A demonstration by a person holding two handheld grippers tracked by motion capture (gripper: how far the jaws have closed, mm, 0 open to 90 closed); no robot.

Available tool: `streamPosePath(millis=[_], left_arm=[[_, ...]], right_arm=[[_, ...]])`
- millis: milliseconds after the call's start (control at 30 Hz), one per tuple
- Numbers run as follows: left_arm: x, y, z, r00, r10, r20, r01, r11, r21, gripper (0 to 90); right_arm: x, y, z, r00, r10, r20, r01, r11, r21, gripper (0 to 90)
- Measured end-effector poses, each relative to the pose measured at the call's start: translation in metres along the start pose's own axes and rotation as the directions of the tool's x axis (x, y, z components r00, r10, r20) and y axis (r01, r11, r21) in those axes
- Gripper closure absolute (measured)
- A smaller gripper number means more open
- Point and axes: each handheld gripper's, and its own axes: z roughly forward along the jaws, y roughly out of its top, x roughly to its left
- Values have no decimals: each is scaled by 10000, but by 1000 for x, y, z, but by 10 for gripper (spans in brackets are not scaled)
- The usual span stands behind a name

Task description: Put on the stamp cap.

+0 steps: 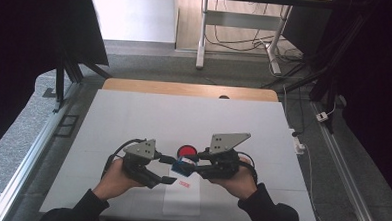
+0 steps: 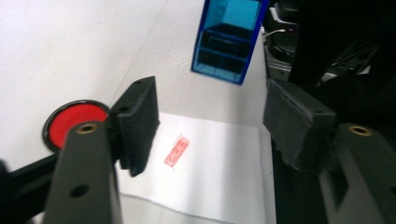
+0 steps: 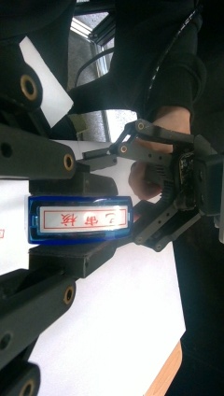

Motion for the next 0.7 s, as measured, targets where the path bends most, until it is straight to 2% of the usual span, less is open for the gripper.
streamPosePath(millis=[200,300,500,633,700], left_arm=[[-4,-4,-6,9978,-243,-617,252,9996,144,237],[-6,-7,-10,9961,-469,-742,481,9987,139,200],[-13,-14,-15,9869,-941,-1308,992,9945,330,123],[-18,-22,-21,9774,-1461,-1531,1511,9883,216,58],[-20,-25,-24,9737,-1657,-1565,1702,9853,157,54]], right_arm=[[1,0,0,9999,-3,153,2,10000,35,715],[2,1,-1,9998,-3,212,1,10000,74,716],[2,0,-2,9994,86,330,-89,9999,77,715],[1,-1,-2,9988,119,477,-127,9998,158,716],[1,-1,-3,9985,101,546,-112,9997,211,715]])
